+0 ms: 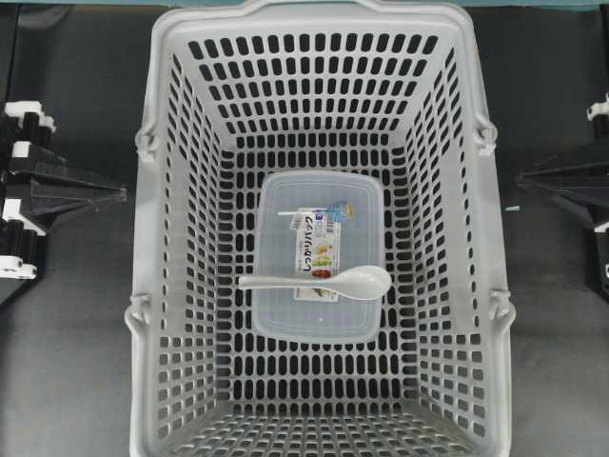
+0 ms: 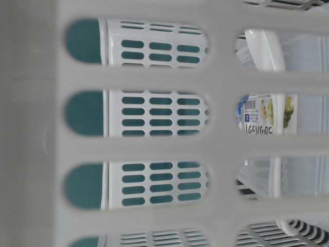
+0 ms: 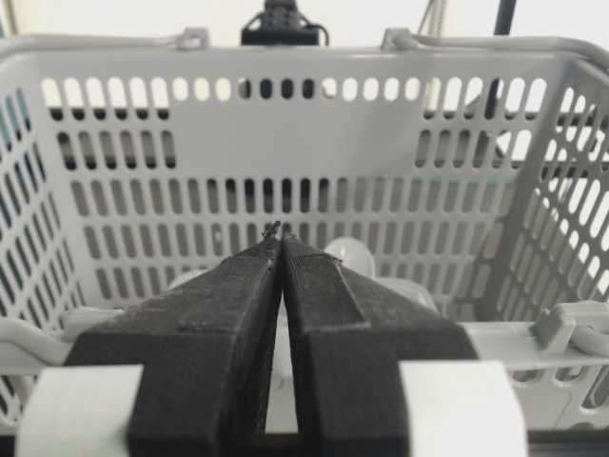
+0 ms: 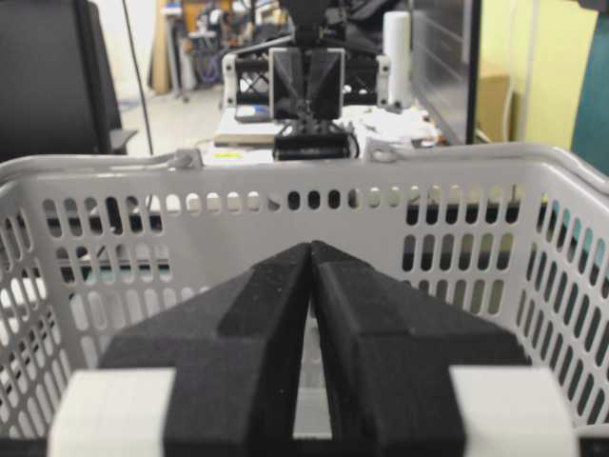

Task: Pick up the chinese spoon from the shopping basket with the left arm.
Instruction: 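Move the left gripper over the basket toward the white spoon handle, then lower the left gripper and close it on the white spoon's neck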

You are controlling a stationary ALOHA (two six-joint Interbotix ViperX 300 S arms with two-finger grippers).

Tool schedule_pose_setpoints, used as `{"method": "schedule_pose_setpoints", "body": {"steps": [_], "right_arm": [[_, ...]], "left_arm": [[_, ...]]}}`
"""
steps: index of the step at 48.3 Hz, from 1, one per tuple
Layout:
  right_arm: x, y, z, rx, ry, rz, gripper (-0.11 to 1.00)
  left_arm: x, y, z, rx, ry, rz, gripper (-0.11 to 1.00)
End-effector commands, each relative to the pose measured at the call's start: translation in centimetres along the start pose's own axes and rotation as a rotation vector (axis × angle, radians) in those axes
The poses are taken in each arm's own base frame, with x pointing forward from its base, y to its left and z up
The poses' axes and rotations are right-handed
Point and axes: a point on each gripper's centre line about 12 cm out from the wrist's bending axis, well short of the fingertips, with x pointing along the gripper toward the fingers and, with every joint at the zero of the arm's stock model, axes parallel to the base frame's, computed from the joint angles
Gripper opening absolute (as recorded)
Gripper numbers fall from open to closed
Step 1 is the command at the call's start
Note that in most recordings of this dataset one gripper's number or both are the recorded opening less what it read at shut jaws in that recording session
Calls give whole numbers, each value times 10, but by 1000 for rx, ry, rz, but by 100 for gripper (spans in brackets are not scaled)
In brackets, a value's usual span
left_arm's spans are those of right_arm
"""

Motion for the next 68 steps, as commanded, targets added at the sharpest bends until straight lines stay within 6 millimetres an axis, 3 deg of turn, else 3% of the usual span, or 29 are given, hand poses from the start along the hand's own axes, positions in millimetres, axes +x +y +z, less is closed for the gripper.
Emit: {"method": "schedule_pose_setpoints", "body": {"steps": [1, 5, 17, 34, 45, 49, 63, 68], "right_arm": [[1, -2, 9, 11, -29, -9, 0], [-1, -4, 11, 15, -34, -19, 0], [-11, -4, 17, 17, 7, -24, 0], [-19, -4, 8, 18, 142, -24, 0], [-20, -4, 9, 18, 139, -24, 1], [-20, -4, 9, 18, 138, -24, 8], [-20, -4, 10, 18, 130, -24, 49], [-20, -4, 11, 17, 129, -25, 52]], "left_arm": [[10, -1, 30, 15, -9, -6, 6], [19, 0, 42, 6, 64, -2, 0], [59, -9, 65, 23, 346, -31, 0], [145, -33, 41, 49, 691, -87, 0], [184, -43, 19, 40, 868, -84, 0], [192, -49, 15, 41, 915, -89, 0], [211, -52, -18, 41, 1010, -82, 0], [215, -53, -32, 42, 1041, -82, 0]]}}
